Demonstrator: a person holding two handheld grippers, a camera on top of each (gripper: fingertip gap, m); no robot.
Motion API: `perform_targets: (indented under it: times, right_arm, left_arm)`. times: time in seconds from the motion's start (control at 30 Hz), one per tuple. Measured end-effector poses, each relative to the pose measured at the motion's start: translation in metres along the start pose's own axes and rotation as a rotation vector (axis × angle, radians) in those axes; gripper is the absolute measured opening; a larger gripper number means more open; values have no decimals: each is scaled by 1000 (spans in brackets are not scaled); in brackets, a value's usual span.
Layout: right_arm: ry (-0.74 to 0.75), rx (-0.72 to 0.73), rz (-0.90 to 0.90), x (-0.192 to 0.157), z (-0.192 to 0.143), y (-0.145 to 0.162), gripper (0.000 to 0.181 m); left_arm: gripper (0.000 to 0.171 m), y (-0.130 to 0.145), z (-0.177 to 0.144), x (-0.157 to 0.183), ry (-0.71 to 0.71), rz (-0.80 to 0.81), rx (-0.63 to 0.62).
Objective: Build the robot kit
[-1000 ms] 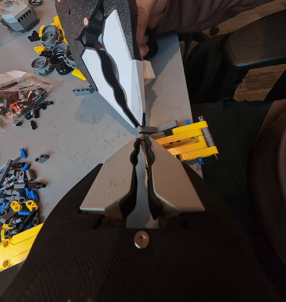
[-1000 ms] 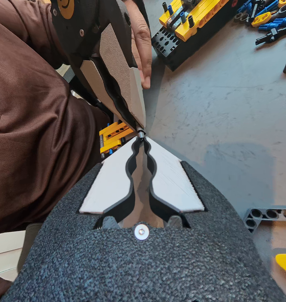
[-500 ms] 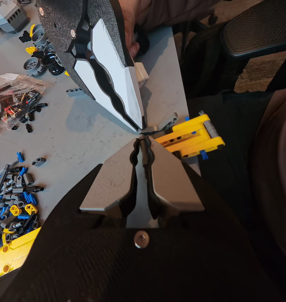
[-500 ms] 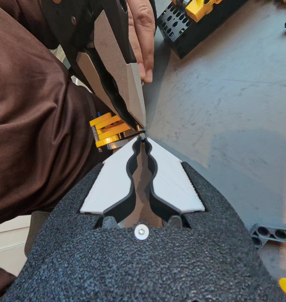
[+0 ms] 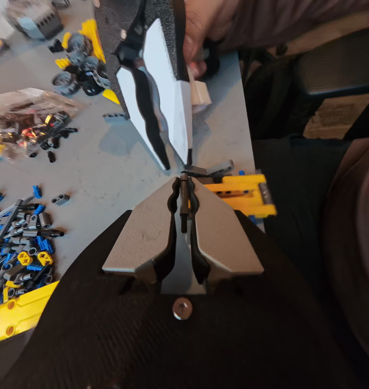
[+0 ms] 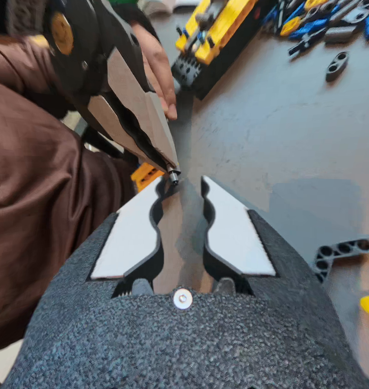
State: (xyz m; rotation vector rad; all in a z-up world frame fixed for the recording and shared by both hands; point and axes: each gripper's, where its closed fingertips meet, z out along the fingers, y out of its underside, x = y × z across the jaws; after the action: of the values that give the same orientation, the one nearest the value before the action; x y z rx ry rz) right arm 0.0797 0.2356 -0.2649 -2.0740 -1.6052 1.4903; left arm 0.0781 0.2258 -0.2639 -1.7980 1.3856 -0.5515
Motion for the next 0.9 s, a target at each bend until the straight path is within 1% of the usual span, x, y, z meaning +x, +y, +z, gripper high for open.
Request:
perform_targets:
  times: [0.03, 0.07, 0.13, 0.17, 0.2, 0.27, 0.3, 0.33, 0.37, 0.47, 0.53, 0.57, 0.63, 0.73, 0.83, 0.9]
  right_arm:
    - [-8, 70, 18, -5, -5, -6, 42]
    - [-12, 143, 25, -10, -10, -13, 46]
    - [-49, 260, 23, -25, -19, -22, 47]
    - [-81, 285, 24, -33, -20, -22, 44]
    - [-90, 293, 23, -36, -19, -21, 40]
    - [-56, 279, -5, -36, -13, -16, 33]
    - [-31, 270, -28, -36, -9, -15, 31]
    - [-26, 261, -59, -39, -5, -15, 24]
    - [-19, 254, -96, -43, -3, -15, 15]
    - [77, 219, -181, -41, 0, -13, 13]
    - [114, 213, -203, -39, -1, -13, 11]
    - [107, 226, -206, -41, -1, -14, 10]
    - [90, 243, -217, -46, -4, -16, 9]
    - [108, 259, -243, -48, -8, -16, 9]
    - [56, 314, -248, -61, -10, -19, 10]
    - [43, 339, -253, -66, -9, -20, 10]
  left_arm:
    - [4, -6, -3, -2, -20, -9, 40]
    - [3, -11, -7, -4, -47, -8, 77]
    - [4, -19, -14, -5, -91, 26, 147]
    - [3, -23, -16, -5, -111, 42, 174]
    - [3, -27, -19, -5, -129, 53, 202]
    - [4, -35, -24, -5, -161, 56, 257]
    - [4, -39, -26, -2, -158, 58, 286]
    - [4, -42, -28, 2, -149, 62, 306]
    - [3, -42, -28, 2, -159, 65, 308]
    - [4, -37, -28, 3, -180, 47, 272]
    - [5, -33, -28, 3, -179, 0, 245]
    - [6, -32, -29, 3, -170, -28, 237]
    - [17, -32, -32, 2, -135, -104, 239]
    - [22, -30, -35, 4, -40, -216, 220]
    - [20, -33, -35, 17, 114, -344, 235]
    - [13, -36, -37, 24, 173, -386, 253]
